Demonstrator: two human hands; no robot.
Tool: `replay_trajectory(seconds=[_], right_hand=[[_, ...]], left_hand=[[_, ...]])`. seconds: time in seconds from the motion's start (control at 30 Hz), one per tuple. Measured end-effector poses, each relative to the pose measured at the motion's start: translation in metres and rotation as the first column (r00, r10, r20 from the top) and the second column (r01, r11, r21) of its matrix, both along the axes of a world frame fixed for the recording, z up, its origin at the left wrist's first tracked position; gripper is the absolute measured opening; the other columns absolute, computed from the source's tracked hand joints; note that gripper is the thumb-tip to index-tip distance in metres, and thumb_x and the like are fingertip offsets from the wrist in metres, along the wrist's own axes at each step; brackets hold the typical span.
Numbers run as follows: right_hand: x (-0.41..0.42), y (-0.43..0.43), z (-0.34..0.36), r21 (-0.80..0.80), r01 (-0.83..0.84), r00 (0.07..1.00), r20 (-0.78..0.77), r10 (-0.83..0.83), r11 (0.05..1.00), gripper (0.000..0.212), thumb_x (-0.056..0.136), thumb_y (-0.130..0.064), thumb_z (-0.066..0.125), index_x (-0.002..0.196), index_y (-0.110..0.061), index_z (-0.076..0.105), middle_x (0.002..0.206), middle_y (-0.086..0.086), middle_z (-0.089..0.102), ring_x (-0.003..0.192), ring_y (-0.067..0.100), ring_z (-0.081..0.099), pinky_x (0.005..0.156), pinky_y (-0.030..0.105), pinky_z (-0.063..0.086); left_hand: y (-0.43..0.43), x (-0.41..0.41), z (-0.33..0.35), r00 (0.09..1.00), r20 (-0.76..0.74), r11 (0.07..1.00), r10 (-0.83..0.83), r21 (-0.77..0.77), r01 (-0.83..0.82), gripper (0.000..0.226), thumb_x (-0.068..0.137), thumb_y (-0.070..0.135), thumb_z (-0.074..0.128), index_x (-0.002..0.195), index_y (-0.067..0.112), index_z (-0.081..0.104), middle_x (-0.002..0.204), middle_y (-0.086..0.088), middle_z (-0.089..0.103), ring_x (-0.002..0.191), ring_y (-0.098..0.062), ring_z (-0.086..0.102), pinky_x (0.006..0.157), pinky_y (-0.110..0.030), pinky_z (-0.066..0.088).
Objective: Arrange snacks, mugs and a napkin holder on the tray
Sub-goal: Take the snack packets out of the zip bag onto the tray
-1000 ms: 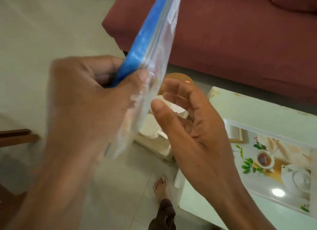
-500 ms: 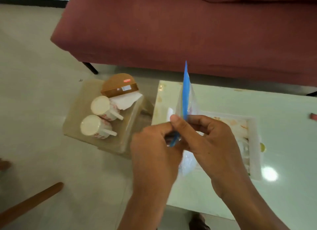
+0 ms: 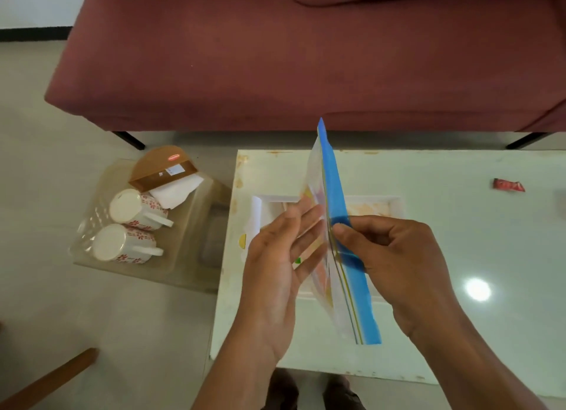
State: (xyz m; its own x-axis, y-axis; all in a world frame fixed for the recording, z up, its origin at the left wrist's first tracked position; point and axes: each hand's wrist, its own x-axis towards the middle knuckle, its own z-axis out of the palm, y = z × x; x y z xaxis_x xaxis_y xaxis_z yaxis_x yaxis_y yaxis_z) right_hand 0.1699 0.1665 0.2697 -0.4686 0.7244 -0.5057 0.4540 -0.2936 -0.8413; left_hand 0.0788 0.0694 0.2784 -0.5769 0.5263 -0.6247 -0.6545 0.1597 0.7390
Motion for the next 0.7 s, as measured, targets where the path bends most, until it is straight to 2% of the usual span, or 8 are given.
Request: replay_trajectory(seconds=[0.13,0.23,0.37,0.43,0.57,0.63,0.7], right_hand=[[-0.002,-0.001,-0.007,-0.047,0.031,0.999,0.022,-0.030,0.998,0.011,0.072,-0.027,0.084,0.082,-0.027,0.080,0.074,-0.010,0.077,0.070,0.009,0.074,0.075,0.027,0.059],[-0.005,-0.004,-0.010,-0.020,0.027,0.996,0.088,-0.026,0.999,0.011,0.068,-0.026,0.086,0.077,-0.024,0.079,0.069,-0.009,0.076,0.065,0.008,0.073,0.067,0.025,0.058],[-0.013,-0.011,-0.011,0.013,-0.043,0.994,0.103,0.041,0.999,0.016,0.066,-0.018,0.088,0.067,-0.019,0.072,0.060,-0.007,0.072,0.057,0.006,0.069,0.056,0.018,0.053],[-0.016,-0.012,-0.010,-0.015,-0.063,0.997,0.052,0.063,0.998,0.019,0.064,-0.019,0.089,0.069,-0.015,0.071,0.061,-0.004,0.072,0.057,0.007,0.070,0.056,0.014,0.053],[-0.019,-0.013,-0.007,-0.163,0.001,0.998,-0.061,-0.011,0.987,0.023,0.067,-0.026,0.084,0.077,-0.008,0.074,0.072,0.006,0.076,0.068,0.021,0.075,0.069,0.030,0.063],[-0.019,-0.015,-0.008,-0.149,0.056,0.997,-0.048,-0.063,0.987,0.018,0.072,-0.027,0.083,0.075,-0.011,0.075,0.072,0.005,0.075,0.069,0.021,0.075,0.070,0.036,0.063],[-0.019,-0.018,-0.007,-0.069,0.074,0.997,-0.012,-0.075,0.995,0.016,0.074,-0.028,0.083,0.073,-0.015,0.074,0.070,0.003,0.075,0.067,0.019,0.075,0.070,0.038,0.063]], left_hand=[[0.006,0.006,-0.012,0.982,-0.167,0.988,-0.089,-0.142,0.065,0.026,0.091,0.033,0.068,0.117,0.030,0.074,0.114,0.009,0.077,0.106,-0.010,0.073,0.092,-0.034,0.059],[0.010,0.006,-0.016,0.954,-0.273,0.978,-0.127,-0.192,0.075,0.027,0.084,0.035,0.077,0.111,0.030,0.076,0.105,0.011,0.078,0.099,-0.010,0.074,0.081,-0.030,0.063],[0.012,-0.001,-0.018,0.922,-0.362,0.973,-0.140,-0.221,0.061,0.016,0.083,0.029,0.080,0.098,0.024,0.079,0.087,0.008,0.079,0.085,-0.013,0.076,0.077,-0.034,0.064],[0.011,-0.007,-0.021,0.928,-0.346,0.974,-0.134,-0.220,0.059,0.011,0.086,0.027,0.077,0.096,0.023,0.080,0.084,0.006,0.080,0.083,-0.017,0.077,0.077,-0.036,0.064],[0.006,-0.021,-0.022,0.977,-0.205,0.987,-0.059,-0.161,0.026,0.012,0.091,0.021,0.071,0.096,0.017,0.080,0.084,0.001,0.080,0.080,-0.015,0.078,0.074,-0.032,0.064],[0.003,-0.025,-0.022,0.987,-0.161,0.990,-0.031,-0.139,0.008,0.011,0.091,0.016,0.070,0.093,0.015,0.081,0.084,0.000,0.081,0.078,-0.016,0.077,0.072,-0.030,0.063],[0.001,-0.028,-0.023,0.986,-0.166,0.989,-0.032,-0.149,0.007,0.011,0.091,0.014,0.070,0.089,0.017,0.081,0.085,0.001,0.081,0.082,-0.018,0.078,0.074,-0.031,0.063]])
